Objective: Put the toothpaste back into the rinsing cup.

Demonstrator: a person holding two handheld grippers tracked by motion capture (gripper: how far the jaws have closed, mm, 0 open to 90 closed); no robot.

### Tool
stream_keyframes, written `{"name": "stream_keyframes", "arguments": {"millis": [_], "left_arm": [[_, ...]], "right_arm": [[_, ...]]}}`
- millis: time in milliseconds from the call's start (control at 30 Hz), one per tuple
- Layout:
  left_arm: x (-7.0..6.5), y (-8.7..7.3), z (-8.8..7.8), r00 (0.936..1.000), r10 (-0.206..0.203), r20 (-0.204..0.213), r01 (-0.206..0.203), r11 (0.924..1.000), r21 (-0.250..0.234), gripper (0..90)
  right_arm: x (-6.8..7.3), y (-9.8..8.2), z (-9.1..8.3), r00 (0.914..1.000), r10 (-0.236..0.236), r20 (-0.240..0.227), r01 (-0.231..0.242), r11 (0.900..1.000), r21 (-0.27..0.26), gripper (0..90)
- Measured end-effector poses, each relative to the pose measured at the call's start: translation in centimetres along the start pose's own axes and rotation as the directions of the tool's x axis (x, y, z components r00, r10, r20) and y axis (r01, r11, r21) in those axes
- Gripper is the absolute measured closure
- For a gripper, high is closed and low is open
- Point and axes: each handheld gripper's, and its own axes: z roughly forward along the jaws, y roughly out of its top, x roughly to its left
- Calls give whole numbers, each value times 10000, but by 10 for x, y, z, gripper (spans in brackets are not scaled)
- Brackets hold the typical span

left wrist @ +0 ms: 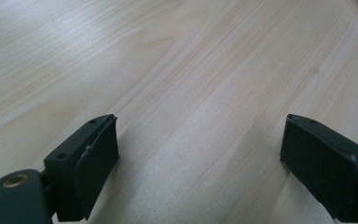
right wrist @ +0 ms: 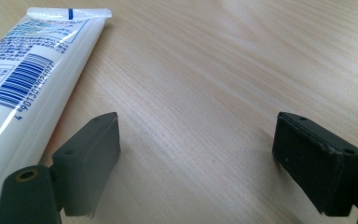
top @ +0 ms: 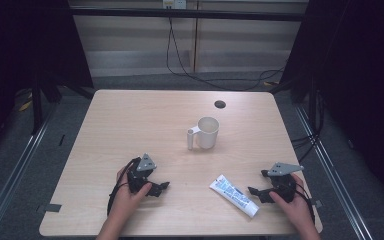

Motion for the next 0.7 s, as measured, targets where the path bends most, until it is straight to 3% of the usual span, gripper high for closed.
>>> {"name": "stream_keyframes", "arguments": {"millis": [367, 433, 500, 567, 667, 700], "left_arm": [[0, 0, 0, 10000, 51, -5, -51, 10000, 32, 112], [0, 0, 0, 10000, 44, 8, -44, 10000, 30, 112], [0, 0, 0, 10000, 50, 3, -50, 10000, 31, 111], [0, 0, 0, 10000, 45, 9, -45, 10000, 34, 112], [0, 0, 0, 10000, 50, 3, -50, 10000, 31, 112], [0, 0, 0, 10000, 49, 5, -49, 10000, 32, 111]], "right_arm": [[-2, 3, 1, 9999, 154, -78, -153, 9998, 90, 150], [0, 13, 1, 9999, 143, 10, -144, 9981, 606, 157], [5, 26, -2, 9999, -56, 84, 52, 9988, 484, 174], [10, 42, -4, 9999, -77, 126, 68, 9974, 721, 172], [19, 64, -5, 9976, -612, 334, 567, 9910, 1215, 170], [23, 70, -5, 9971, -742, 163, 713, 9882, 1353, 171]]}}
